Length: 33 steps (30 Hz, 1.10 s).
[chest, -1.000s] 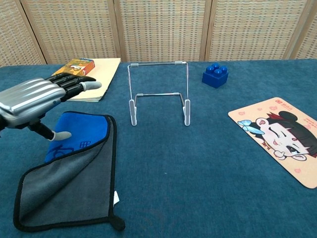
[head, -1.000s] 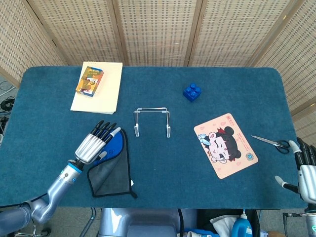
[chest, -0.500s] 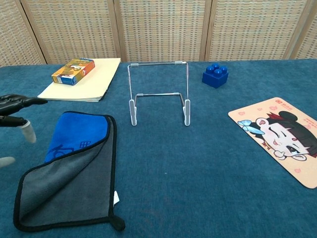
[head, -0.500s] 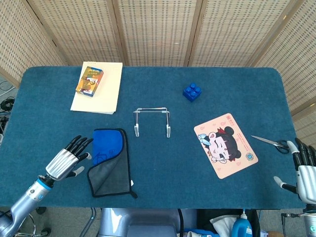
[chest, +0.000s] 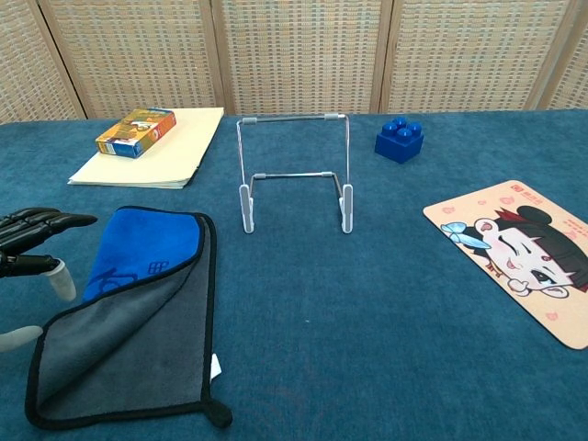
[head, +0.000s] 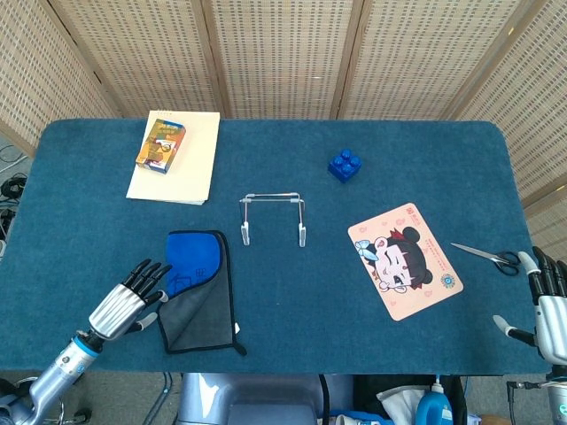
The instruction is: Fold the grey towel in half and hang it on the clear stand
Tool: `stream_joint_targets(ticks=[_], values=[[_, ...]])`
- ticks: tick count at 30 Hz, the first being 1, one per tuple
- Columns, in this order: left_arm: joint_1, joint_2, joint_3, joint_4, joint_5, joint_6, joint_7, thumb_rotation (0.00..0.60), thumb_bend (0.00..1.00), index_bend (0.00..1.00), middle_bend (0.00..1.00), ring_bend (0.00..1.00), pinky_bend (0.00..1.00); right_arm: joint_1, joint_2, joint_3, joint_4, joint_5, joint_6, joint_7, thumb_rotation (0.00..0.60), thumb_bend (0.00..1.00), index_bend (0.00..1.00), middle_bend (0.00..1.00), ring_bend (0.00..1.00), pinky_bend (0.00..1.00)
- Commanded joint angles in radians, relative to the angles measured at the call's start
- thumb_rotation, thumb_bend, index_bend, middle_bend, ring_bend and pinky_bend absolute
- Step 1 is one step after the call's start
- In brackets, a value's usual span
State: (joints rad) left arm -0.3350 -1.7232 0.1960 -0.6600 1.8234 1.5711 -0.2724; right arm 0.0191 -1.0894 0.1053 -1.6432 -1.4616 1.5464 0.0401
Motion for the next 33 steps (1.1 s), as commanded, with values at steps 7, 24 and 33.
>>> stream_joint_targets(ticks=[7, 24, 33], values=[[-0.018, -0.045, 0.001, 0.044, 0.009, -0.027, 0.004, 0.6, 0.3, 0.44, 0.0, 0.0, 0.0, 0.002, 0.003, 0.007, 0.005, 0.017, -0.008, 0.012, 0.6, 0.0, 0.0, 0.0, 0.0, 0.0], [-0.003, -0.055, 0.004, 0.115, -0.001, -0.013, -0.038, 0.6, 0.3, 0.44, 0.0, 0.0, 0.0, 0.005, -0.002, 0.004, 0.006, 0.013, -0.013, -0.001, 0.6, 0.0, 0.0, 0.0, 0.0, 0.0], [-0.012, -0.072, 0.006, 0.121, 0.004, -0.013, -0.031, 0.6, 0.31, 0.44, 0.0, 0.0, 0.0, 0.005, -0.002, 0.003, 0.006, 0.014, -0.014, -0.001, 0.6, 0.0, 0.0, 0.0, 0.0, 0.0]])
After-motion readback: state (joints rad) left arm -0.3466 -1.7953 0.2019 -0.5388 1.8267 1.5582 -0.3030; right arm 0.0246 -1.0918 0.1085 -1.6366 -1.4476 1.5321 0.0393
